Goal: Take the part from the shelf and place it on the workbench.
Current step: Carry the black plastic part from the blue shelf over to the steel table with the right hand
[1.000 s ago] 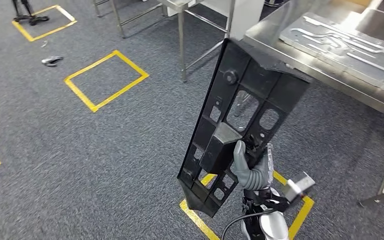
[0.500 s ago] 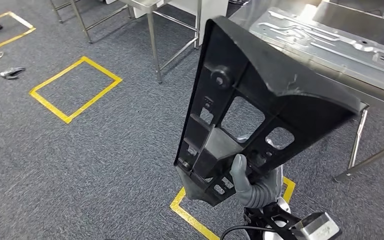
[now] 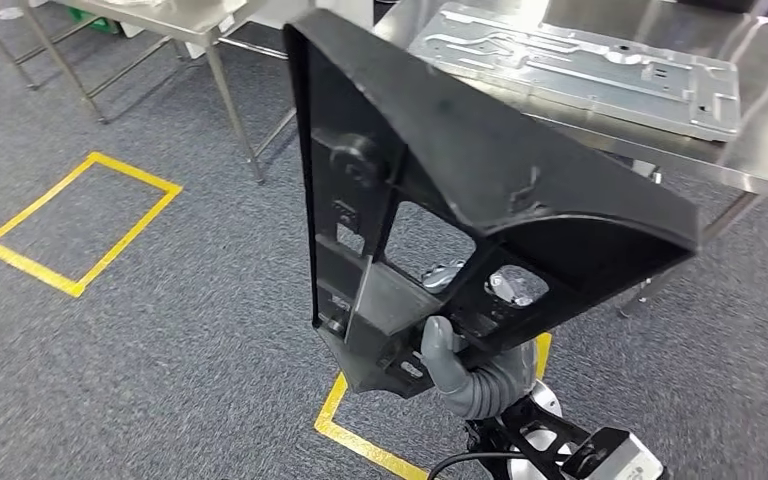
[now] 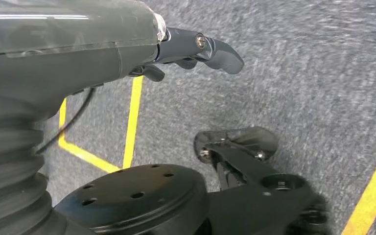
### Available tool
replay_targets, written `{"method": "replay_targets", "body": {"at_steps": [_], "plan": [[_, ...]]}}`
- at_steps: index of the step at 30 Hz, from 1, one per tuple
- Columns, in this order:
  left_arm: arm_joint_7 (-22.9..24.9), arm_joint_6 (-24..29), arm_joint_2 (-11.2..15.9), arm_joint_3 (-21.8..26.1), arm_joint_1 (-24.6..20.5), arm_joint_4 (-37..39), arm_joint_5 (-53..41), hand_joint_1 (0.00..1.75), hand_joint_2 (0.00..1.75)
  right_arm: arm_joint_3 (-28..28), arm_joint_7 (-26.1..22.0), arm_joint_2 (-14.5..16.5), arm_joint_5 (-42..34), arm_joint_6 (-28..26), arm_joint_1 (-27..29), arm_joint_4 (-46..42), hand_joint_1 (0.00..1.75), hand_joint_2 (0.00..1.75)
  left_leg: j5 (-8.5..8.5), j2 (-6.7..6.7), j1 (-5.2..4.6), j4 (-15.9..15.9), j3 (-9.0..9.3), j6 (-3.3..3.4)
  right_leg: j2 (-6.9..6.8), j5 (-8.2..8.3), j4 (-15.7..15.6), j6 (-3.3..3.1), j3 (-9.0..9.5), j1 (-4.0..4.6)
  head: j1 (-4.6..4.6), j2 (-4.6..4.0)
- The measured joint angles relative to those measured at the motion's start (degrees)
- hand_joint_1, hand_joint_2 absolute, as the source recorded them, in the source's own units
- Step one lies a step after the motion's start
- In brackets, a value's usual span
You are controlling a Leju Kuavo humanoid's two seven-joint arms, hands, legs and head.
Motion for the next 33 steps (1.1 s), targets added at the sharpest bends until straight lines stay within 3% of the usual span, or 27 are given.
{"method": "replay_targets", "body": {"at_steps": [2, 3, 4, 6, 8, 10, 12, 13, 14, 16, 18, 20, 22, 24, 26, 27, 28, 29, 31, 33], "plan": [[-0.07, 0.02, 0.0, 0.0, -0.04, 0.0, 0.13, 0.0, 1.75, 0.67, 0.03, -0.23, -0.32, 0.0, -0.71, 0.4, 1.75, 1.75, 2.96, -2.6, 0.19, -6.83, 2.7, 0.39, 1.33, -0.15, 0.51, 0.44, -0.26, 0.06, 0.03, 0.0], [-0.1, 0.03, 0.0, 0.0, -0.03, 0.0, 0.24, 0.0, 1.75, 0.94, 0.05, -0.32, -0.48, 0.0, -0.98, 0.6, 1.75, 1.75, 3.41, -3.61, 0.19, -8.61, 3.4, 0.63, 1.88, -0.13, 0.67, 0.78, -0.5, 0.02, 0.04, 0.01], [-0.11, 0.03, 0.0, 0.01, -0.03, 0.0, 0.36, 0.0, 1.75, 1.17, 0.07, -0.41, -0.63, 0.0, -1.16, 0.78, 1.75, 1.75, 3.28, -4.0, 0.09, -9.17, 3.6, 0.93, 2.45, -0.03, 0.71, 1.19, -0.73, -0.02, 0.03, 0.01], [-0.15, 0.02, -0.06, 0.02, -0.06, 0.0, 0.5, 0.0, 1.75, 1.54, 0.08, -0.63, -0.88, 0.0, -1.35, 1.1, 1.75, 1.75, 3.61, -2.85, 0.13, -9.6, 3.75, 1.64, 3.26, 0.26, 0.6, 1.97, -1.05, -0.16, -0.01, 0.01], [-0.29, 0.01, -0.15, 0.04, -0.2, 0.0, 0.51, 0.0, 1.75, 1.73, 0.07, -0.87, -1.04, -0.02, -1.61, 1.34, 1.75, 1.75, 4.03, -1.51, 0.37, -10.17, 3.92, 2.4, 1.19, -0.86, 2.31, 2.57, -1.96, -0.03, 0.35, 0.01], [-0.53, -0.05, -0.17, 0.04, -0.19, 0.0, 0.51, 0.0, 1.75, 1.89, 0.03, -1.05, -1.2, -0.12, -1.98, 1.62, 1.75, 1.75, 4.14, -0.08, 0.22, -10.43, 4.01, 2.83, -2.21, -4.16, 8.4, 3.11, -4.89, -0.06, 0.79, 0.01], [-0.66, -0.15, -0.17, 0.04, 0.05, 0.0, 0.45, 0.0, 1.75, 2.04, 0.04, -1.25, -1.32, -0.28, -2.13, 1.98, 1.75, 1.75, 4.01, 1.57, 0.03, -10.42, 4.02, 2.96, -3.48, -6.6, 14.99, 3.49, -8.17, -0.3, 0.86, 0.01], [-0.66, -0.17, -0.18, 0.04, 0.11, 0.0, 0.4, 0.0, 1.75, 2.08, 0.06, -1.36, -1.37, -0.38, -2.13, 2.16, 1.75, 1.75, 3.92, 2.34, -0.01, -10.41, 4.07, 2.95, -3.67, -6.39, 15.9, 3.56, -8.64, -0.39, 0.87, 0.01], [-0.65, -0.18, -0.19, 0.04, 0.11, 0.0, 0.37, 0.0, 1.75, 2.11, 0.08, -1.48, -1.44, -0.49, -2.14, 2.32, 1.75, 1.75, 3.81, 2.94, -0.03, -10.41, 4.16, 2.87, -3.85, -5.19, 14.58, 3.53, -7.91, -0.44, 0.86, 0.0], [-0.58, -0.19, -0.26, 0.04, 0.0, 0.0, 0.34, 0.0, 1.75, 2.22, 0.09, -1.61, -1.8, -0.84, -2.28, 2.48, 1.75, 1.75, 3.55, 3.79, -0.07, -10.42, 4.48, 2.54, -4.65, -1.75, 6.85, 3.07, -3.71, -0.31, 0.86, 0.0], [-0.34, -0.18, -0.36, 0.04, -0.17, 0.0, 0.36, 0.0, 1.75, 2.4, 0.1, -1.64, -2.4, -1.24, -2.58, 2.57, 1.75, 1.75, 3.28, 4.28, -0.22, -10.45, 4.7, 2.0, -5.35, -0.09, 0.81, 2.36, -0.46, 0.12, 0.84, 0.01], [0.05, -0.08, -0.41, 0.04, -0.36, 0.0, 0.39, 0.0, 1.75, 2.5, 0.09, -1.7, -2.97, -1.64, -2.8, 2.74, 1.75, 1.75, 3.18, 4.58, -0.32, -10.66, 4.87, 1.43, -5.3, -0.21, -0.2, 1.8, -0.01, 0.46, 0.82, 0.01], [0.33, 0.05, -0.42, 0.04, -0.43, 0.0, 0.4, 0.0, 1.75, 2.61, 0.05, -1.78, -3.34, -2.09, -2.99, 2.9, 1.75, 1.75, 2.77, 4.11, -0.3, -10.48, 5.0, 0.88, -5.0, -0.02, -0.9, 1.23, 0.41, 0.08, 0.8, 0.0], [0.4, 0.1, -0.42, 0.04, -0.35, 0.0, 0.4, 0.0, 1.75, 2.9, 0.0, -1.8, -3.62, -2.4, -3.44, 3.11, 1.75, 1.75, 0.53, 2.45, -0.27, -6.94, 3.54, 0.51, -4.75, 0.25, -1.65, 0.66, 0.94, -0.33, 0.67, 0.0], [0.47, 0.09, -0.42, 0.04, -0.13, 0.0, 0.4, 0.0, 1.75, 3.14, -0.03, -1.81, -3.85, -2.5, -3.78, 3.48, 1.75, 1.75, -2.87, 1.12, -0.23, 0.45, -0.11, 0.3, -4.46, 0.17, -1.7, 0.34, 1.05, -0.24, 0.57, 0.01], [0.52, 0.08, -0.42, 0.04, 0.0, 0.0, 0.4, 0.0, 1.75, 3.21, -0.02, -1.83, -3.93, -2.5, -3.82, 3.69, 1.75, 1.75, -3.78, 0.92, -0.21, 3.67, -1.9, 0.18, -4.2, 0.09, -1.66, 0.26, 1.08, -0.21, 0.56, 0.01], [0.57, 0.08, -0.42, 0.05, 0.11, 0.0, 0.41, 0.0, 1.75, 3.27, -0.02, -1.85, -3.97, -2.51, -3.82, 3.9, 1.75, 1.75, -3.63, 0.85, -0.17, 5.22, -2.98, 0.08, -3.91, -0.01, -1.6, 0.23, 1.13, -0.19, 0.55, 0.01], [0.6, 0.08, -0.41, 0.05, 0.17, 0.0, 0.41, 0.0, 1.75, 3.34, -0.01, -1.85, -4.0, -2.54, -3.82, 4.09, 1.75, 1.75, -2.31, 0.84, -0.1, 4.53, -3.01, 0.0, -3.59, -0.13, -1.5, 0.29, 1.23, -0.2, 0.55, 0.01], [0.66, 0.08, -0.38, 0.07, 0.2, 0.0, 0.4, 0.0, 1.75, 3.42, -0.01, -1.86, -4.03, -2.69, -3.88, 4.32, 1.75, 1.75, 2.19, 0.76, 0.12, -2.17, -0.49, -0.01, -3.08, -0.61, -1.12, 0.62, 1.49, -0.25, 0.55, 0.01], [0.92, 0.05, -0.36, 0.07, 0.12, 0.0, 0.35, 0.0, 1.75, 3.44, -0.01, -1.86, -4.13, -3.02, -4.06, 4.46, 1.75, 1.75, 4.21, 0.57, 0.07, -8.37, 2.08, 0.45, -2.69, -1.41, -0.55, 1.26, 1.43, -0.1, 0.51, 0.01]]}}
